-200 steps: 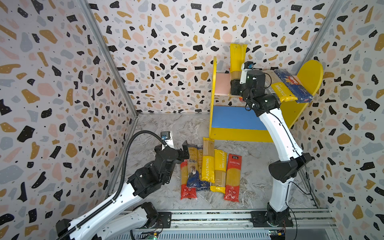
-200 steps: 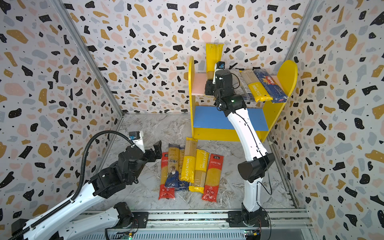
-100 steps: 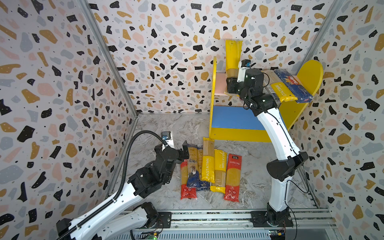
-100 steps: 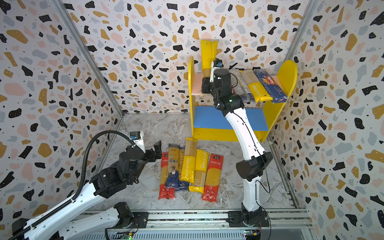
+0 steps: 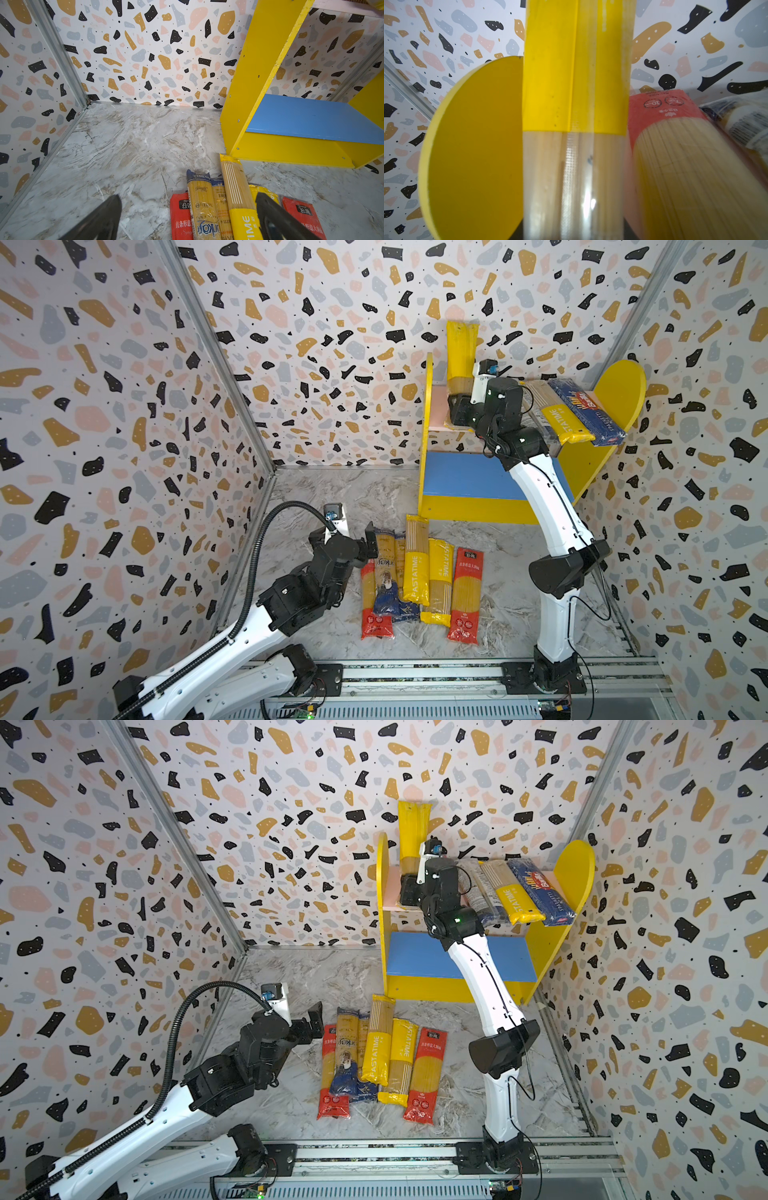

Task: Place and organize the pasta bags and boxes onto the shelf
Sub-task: 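Lower the yellow-banded bag onto the pink shelf beside the red-labelled bag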

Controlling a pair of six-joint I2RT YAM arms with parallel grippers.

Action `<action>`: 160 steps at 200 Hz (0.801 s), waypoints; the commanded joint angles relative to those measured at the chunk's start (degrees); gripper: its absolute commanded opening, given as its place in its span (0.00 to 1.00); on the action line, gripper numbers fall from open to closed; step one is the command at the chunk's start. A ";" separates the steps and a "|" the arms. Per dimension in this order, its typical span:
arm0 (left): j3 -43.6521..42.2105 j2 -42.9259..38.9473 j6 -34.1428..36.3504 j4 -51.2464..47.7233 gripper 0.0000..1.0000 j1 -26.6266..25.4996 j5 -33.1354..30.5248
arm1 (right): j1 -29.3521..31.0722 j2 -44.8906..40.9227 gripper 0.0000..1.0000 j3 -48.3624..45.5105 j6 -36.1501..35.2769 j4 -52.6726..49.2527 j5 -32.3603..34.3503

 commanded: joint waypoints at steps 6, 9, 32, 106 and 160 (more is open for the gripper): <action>-0.57 0.30 0.97 2.93 0.99 0.17 -0.67 | 0.08 -2.13 0.31 3.60 0.01 7.82 -0.26; -0.57 0.37 1.03 2.98 1.00 0.13 -0.67 | 0.07 -2.08 0.31 3.60 0.08 7.86 -0.25; -0.40 0.51 1.16 3.04 1.00 0.11 -0.49 | 0.24 -2.02 0.32 3.60 0.10 7.47 -0.52; -1.14 -0.87 0.60 2.72 0.99 0.13 -0.58 | 1.48 -2.79 0.35 3.51 -0.41 6.75 0.12; -1.79 -2.02 0.25 2.30 1.00 0.16 -0.67 | 2.36 -2.88 0.41 3.25 -0.72 5.87 1.17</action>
